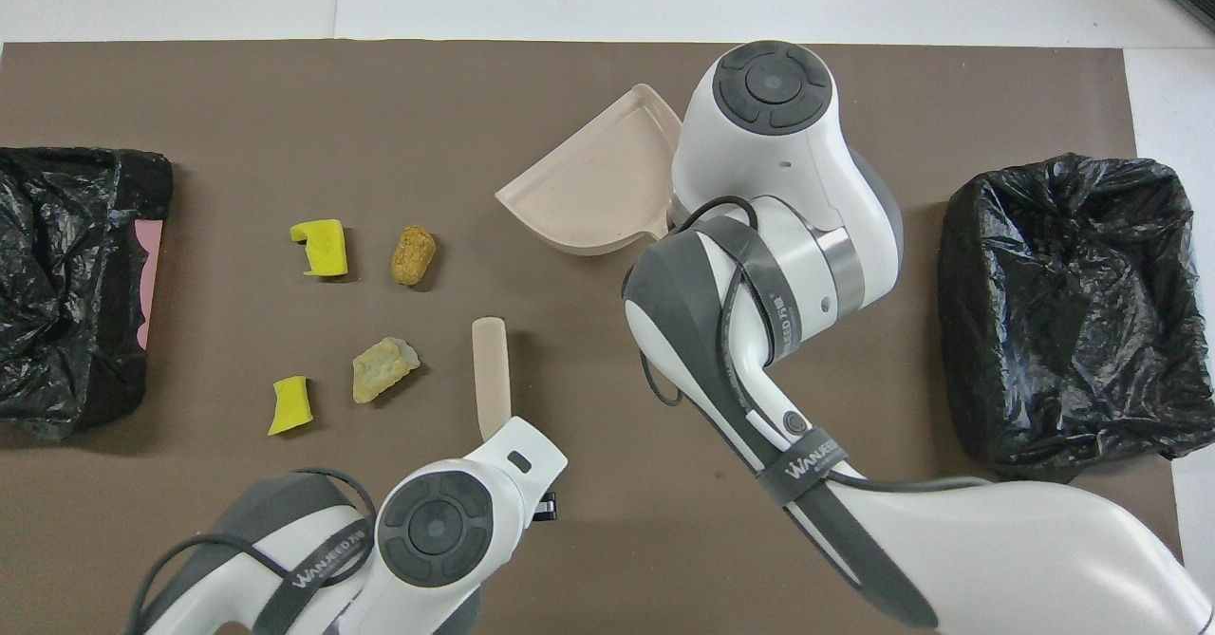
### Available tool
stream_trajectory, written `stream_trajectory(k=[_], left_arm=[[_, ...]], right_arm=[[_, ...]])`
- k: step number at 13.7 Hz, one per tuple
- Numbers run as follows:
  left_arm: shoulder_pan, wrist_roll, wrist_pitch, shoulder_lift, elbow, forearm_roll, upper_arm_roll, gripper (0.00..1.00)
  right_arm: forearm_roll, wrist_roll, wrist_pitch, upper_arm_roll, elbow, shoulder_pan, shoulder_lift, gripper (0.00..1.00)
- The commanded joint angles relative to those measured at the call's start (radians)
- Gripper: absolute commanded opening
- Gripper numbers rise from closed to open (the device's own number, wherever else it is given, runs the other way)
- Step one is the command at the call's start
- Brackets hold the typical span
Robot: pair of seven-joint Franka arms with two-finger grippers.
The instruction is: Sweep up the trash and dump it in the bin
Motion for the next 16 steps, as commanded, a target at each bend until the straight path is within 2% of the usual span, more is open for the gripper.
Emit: stream_trajectory(k=[1,4,6,9,11,13,16], left_arm=[[0.119,0.088,-0.061,0.002,0.067,0.030,-0.004,0.00],[0.277,0.296,-0.045,0.021,0.078,0.039,-0.004,0.00],[0.386,0.482,-0.027,0.037,0.081,0.105,-0.004,0.00],[0.531,0.683,-0.016,0.053,0.089,0.110,-0.004,0.00],[0.610,0.751,-0.006,0.062,0.096,0.143,-0.004,0.00],[0.679,0.788,-0.006,0.118,0.150,0.214,-0.004,0.00],[0.736,0.873,0.002,0.204,0.214,0.247,-0.004,0.00]], right_arm=[[0.019,-0.185,0.039,0.005,-0.181,-0.001,-0.119,0.00],[0.019,-0.342,0.061,0.005,-0.267,0.030,-0.168,0.00],[-0.009,-0.374,0.061,0.004,-0.290,0.073,-0.173,0.00],[-0.096,-0.461,0.111,0.005,-0.327,0.105,-0.160,0.00],[-0.141,-0.491,0.151,0.005,-0.353,0.122,-0.153,0.00],[-0.147,-0.492,0.162,0.005,-0.362,0.134,-0.151,0.00],[-0.147,-0.489,0.167,0.005,-0.365,0.140,-0.144,0.00]])
